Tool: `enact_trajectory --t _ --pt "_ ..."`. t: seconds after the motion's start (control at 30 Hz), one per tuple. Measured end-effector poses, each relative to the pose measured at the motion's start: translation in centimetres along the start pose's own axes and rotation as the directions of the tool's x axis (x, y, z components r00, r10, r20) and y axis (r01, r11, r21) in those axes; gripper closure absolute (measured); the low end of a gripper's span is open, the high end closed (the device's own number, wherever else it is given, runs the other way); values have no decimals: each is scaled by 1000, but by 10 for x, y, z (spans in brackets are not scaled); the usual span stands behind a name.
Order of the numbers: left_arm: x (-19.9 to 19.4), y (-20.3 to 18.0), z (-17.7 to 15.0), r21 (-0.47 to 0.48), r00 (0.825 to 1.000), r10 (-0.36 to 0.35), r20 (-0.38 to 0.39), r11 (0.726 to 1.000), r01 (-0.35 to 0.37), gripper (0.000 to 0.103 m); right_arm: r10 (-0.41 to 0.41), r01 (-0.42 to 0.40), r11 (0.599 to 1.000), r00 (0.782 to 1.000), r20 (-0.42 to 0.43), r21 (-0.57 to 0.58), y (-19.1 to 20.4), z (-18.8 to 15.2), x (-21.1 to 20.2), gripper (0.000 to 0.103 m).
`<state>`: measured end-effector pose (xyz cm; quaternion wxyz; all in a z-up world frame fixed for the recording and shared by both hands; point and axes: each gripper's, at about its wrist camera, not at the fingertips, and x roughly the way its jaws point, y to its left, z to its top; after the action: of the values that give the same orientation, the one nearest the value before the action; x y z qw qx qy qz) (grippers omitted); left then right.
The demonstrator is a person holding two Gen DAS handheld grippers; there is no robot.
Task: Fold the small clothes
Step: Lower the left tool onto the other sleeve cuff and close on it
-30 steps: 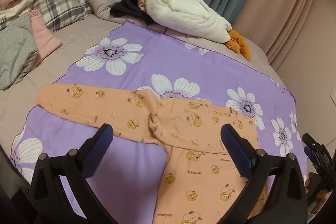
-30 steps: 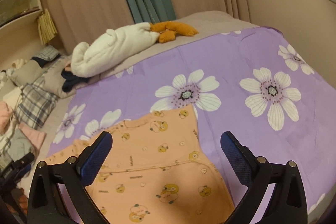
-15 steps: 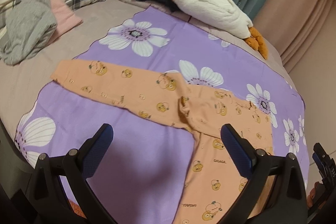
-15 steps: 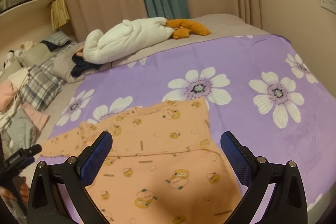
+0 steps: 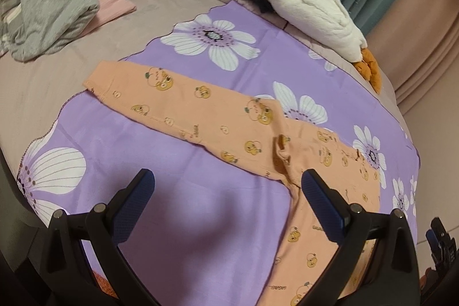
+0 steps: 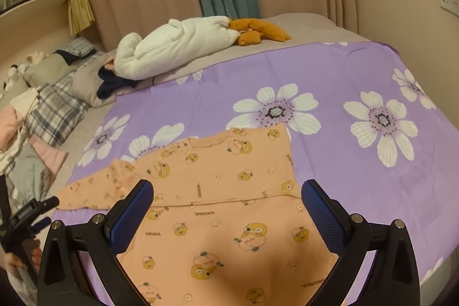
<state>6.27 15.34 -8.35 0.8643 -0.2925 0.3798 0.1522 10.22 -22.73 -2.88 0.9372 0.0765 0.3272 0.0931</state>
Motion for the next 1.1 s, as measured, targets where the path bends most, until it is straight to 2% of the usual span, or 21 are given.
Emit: enact_trajectory --t 0.3,0.6,0.8,1.1 --pt "28 43 10 -140 999 46 -24 989 -49 1 -6 6 1000 1000 -29 -7 8 -4 7 1" --pt "40 88 28 -266 997 80 -10 961 -80 3 -12 11 1000 999 -46 -19 16 -6 12 1" --pt "50 111 42 -327 997 73 1 943 -69 11 -23 22 1000 998 -52 -18 23 -6 15 1" --pt "68 131 60 -366 996 88 4 927 -81 20 -37 37 999 997 -70 -5 26 -8 23 1"
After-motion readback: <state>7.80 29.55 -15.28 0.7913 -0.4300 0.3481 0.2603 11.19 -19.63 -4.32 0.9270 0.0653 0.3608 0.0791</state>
